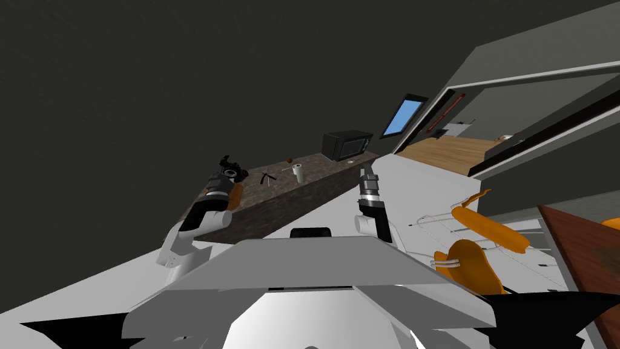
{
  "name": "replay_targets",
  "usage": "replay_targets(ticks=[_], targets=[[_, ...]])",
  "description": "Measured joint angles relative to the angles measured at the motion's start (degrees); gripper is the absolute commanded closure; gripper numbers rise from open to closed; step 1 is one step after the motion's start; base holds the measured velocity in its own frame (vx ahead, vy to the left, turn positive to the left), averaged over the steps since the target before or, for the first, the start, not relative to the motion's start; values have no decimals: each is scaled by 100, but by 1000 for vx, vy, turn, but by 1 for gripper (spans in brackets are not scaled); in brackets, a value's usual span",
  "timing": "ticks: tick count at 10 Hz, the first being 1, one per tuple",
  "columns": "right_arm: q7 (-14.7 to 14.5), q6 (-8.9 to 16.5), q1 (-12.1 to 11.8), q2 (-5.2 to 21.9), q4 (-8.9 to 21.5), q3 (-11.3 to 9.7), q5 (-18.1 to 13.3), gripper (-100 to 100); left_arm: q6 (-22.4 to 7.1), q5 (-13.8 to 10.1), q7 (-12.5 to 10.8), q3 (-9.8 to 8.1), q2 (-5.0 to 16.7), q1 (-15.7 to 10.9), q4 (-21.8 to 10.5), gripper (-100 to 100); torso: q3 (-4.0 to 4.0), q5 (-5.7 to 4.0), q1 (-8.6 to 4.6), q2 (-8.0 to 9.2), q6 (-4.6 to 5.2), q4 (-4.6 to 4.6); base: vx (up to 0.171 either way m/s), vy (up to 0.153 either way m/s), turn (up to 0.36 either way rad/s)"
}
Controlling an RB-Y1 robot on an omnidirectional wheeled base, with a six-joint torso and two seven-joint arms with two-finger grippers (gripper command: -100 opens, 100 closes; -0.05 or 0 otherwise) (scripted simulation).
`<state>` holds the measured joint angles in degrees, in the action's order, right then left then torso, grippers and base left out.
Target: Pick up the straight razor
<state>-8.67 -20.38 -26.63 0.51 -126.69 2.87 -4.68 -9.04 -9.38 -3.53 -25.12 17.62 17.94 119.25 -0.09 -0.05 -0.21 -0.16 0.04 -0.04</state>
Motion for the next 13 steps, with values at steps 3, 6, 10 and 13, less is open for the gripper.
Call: replay_targets(ticks=[3, 6, 10, 13], targets=[[0, 0, -1, 0, 0, 0, 0, 0, -421, -5, -12, -198, 108, -111, -222, -100, -3, -2, -7, -5, -2, -1, 46, -74, -89], [0, 0, -1, 0, 0, 0, 0, 0, -893, -8, -3, -389, 190, -133, -413, -100, -9, -1, -7, -16, 0, -4, 64, -66, -116], [0, 0, -1, 0, 0, 0, 0, 0, -1490, 83, 48, -552, 204, -287, -649, -100, -12, 0, 2, -20, 0, -5, 77, -50, -143], [0, 0, -1, 0, 0, 1, 0, 0, -1824, 52, 66, -662, 269, -260, -869, -100, -7, 1, 7, -11, -2, -3, 73, -33, -86]])
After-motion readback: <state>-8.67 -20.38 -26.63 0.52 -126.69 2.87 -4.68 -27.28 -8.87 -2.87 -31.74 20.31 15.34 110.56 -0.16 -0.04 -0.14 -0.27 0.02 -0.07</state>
